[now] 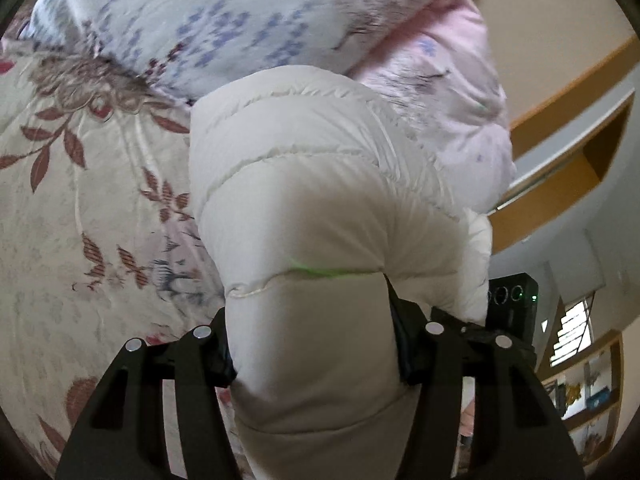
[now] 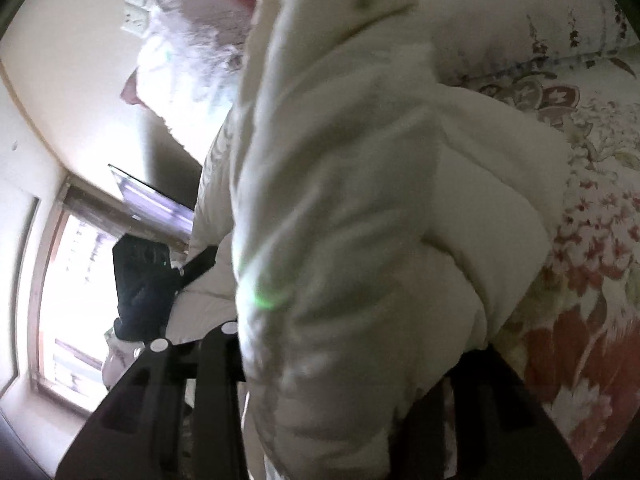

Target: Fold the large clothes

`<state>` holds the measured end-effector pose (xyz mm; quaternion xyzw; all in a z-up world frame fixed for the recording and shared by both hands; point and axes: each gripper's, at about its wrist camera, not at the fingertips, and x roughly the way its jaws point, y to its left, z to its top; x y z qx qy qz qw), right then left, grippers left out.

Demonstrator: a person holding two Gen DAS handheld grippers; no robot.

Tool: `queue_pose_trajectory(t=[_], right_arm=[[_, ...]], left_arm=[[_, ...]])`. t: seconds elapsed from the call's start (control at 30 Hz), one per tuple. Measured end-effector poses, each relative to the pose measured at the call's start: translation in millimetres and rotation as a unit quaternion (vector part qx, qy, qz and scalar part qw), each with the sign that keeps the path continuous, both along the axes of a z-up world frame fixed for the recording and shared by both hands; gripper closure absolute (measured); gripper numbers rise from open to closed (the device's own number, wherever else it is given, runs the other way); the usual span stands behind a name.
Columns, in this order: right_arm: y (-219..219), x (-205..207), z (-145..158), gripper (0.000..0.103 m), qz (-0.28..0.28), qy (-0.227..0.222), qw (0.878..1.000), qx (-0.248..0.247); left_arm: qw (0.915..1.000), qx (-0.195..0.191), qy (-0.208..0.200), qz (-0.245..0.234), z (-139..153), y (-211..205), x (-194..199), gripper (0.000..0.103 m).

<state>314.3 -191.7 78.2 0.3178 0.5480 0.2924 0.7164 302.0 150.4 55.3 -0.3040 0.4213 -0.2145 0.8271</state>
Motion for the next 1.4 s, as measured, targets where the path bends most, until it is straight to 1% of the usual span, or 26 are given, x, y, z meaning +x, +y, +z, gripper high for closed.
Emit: queue_pose_trajectory(t=[0.03,0.1,0.13,0.2,0.23,0.3,0.33,0.37,0.4,0.43,0.5,0.53,0.6,0.7,0.73,0.8,0.87,0.9,0.97,1.07,1.17,1.27,1.3,1.33,1.37,1.4], right_arm=[[0.9,3.6,-2.6,0.059,-0.007,0.007,1.000,-0.010],[0.2,3.6,-8.9,0.046,-0.015,0.018,0.999,-0.025],[2.0,4.0,-12.7,0.043,-0.020,0.026,0.999,-0.034],[0.9,5.5,-16.5,0.024,-0.037,0.039,0.997,-0.062],[-1.8,8.9,-15.5,0.019,-0.046,0.038,0.995,-0.082],[-7.5,2.1,-2.8,0.017,-0.064,0.020,0.990,-0.123],[-12.2,-5.6,12.6,0.017,-0.082,-0.005,0.984,-0.159],[-12.7,-12.0,24.2,0.017,-0.098,-0.025,0.978,-0.185],[-15.2,-24.4,44.4,0.018,-0.126,-0.069,0.962,-0.233],[-14.2,-31.8,58.4,0.021,-0.139,-0.106,0.949,-0.262],[-7.3,-57.8,86.4,0.033,-0.141,-0.187,0.924,-0.303],[-7.7,-66.5,91.0,0.037,-0.131,-0.207,0.921,-0.304],[9.7,-83.2,100.6,0.051,-0.092,-0.231,0.924,-0.291],[25.5,-102.8,94.9,0.060,-0.036,-0.235,0.929,-0.285],[33.6,-105.2,87.3,0.060,-0.020,-0.229,0.927,-0.296],[42.9,-110.2,73.6,0.064,-0.006,-0.212,0.925,-0.315],[47.4,-110.2,52.7,0.067,-0.001,-0.178,0.926,-0.332],[47.0,-106.8,43.8,0.067,-0.003,-0.166,0.926,-0.338],[47.2,-104.0,34.1,0.066,-0.009,-0.157,0.925,-0.345],[46.3,-99.2,21.8,0.066,-0.015,-0.139,0.930,-0.340],[49.1,-96.7,17.9,0.066,-0.017,-0.134,0.927,-0.349],[48.0,-96.4,15.0,0.065,-0.017,-0.129,0.929,-0.347],[44.5,-96.5,17.3,0.064,-0.021,-0.123,0.933,-0.337],[42.1,-99.6,22.9,0.060,-0.028,-0.119,0.936,-0.329],[38.8,-101.1,24.9,0.056,-0.032,-0.119,0.938,-0.324],[35.2,-107.2,32.0,0.046,-0.039,-0.124,0.940,-0.316]], left_arm=[[1.0000,0.003,0.001,0.004,-3.1,1.8,0.5,0.043],[0.9997,0.018,0.004,0.015,-8.7,4.4,1.4,0.039],[0.9996,0.024,0.005,0.017,-8.5,3.4,-1.2,0.037],[0.9990,0.038,0.004,0.023,-7.6,4.6,-4.9,0.034],[0.9986,0.047,0.001,0.025,-4.5,4.0,-7.0,0.033],[0.9970,0.069,-0.010,0.034,6.5,3.8,-13.1,0.033],[0.9962,0.077,-0.016,0.039,13.0,1.5,-12.5,0.033],[0.9933,0.098,-0.034,0.051,23.0,2.1,-20.6,0.033],[0.9901,0.118,-0.048,0.059,30.2,3.2,-28.2,0.033],[0.9859,0.139,-0.065,0.067,38.6,1.4,-36.3,0.033],[0.9734,0.188,-0.112,0.069,57.9,-8.3,-62.7,0.033],[0.9688,0.203,-0.127,0.063,64.2,-15.6,-72.8,0.033],[0.9599,0.232,-0.152,0.040,72.9,-34.6,-93.6,0.033],[0.9458,0.276,-0.171,-0.010,70.9,-66.4,-119.5,0.032],[0.9411,0.291,-0.170,-0.024,65.5,-74.8,-124.6,0.032],[0.9334,0.318,-0.162,-0.039,53.4,-87.8,-126.3,0.032],[0.9297,0.332,-0.154,-0.041,44.2,-95.7,-122.9,0.031],[0.9291,0.335,-0.151,-0.042,39.2,-97.7,-121.3,0.031],[0.9271,0.341,-0.151,-0.039,32.5,-100.0,-119.2,0.027],[0.9223,0.355,-0.149,-0.034,22.0,-107.2,-113.8,0.023],[0.9138,0.375,-0.152,-0.029,14.3,-114.8,-112.1,0.018],[0.9102,0.384,-0.154,-0.020,14.1,-118.5,-113.2,0.014],[0.9101,0.384,-0.155,-0.017,15.2,-119.1,-115.0,0.013],[0.9110,0.381,-0.157,-0.013,17.7,-118.6,-118.0,0.010],[0.9125,0.376,-0.162,-0.007,21.6,-116.2,-123.6,0.003],[0.9125,0.373,-0.168,-0.001,24.4,-114.0,-127.3,0.001]])
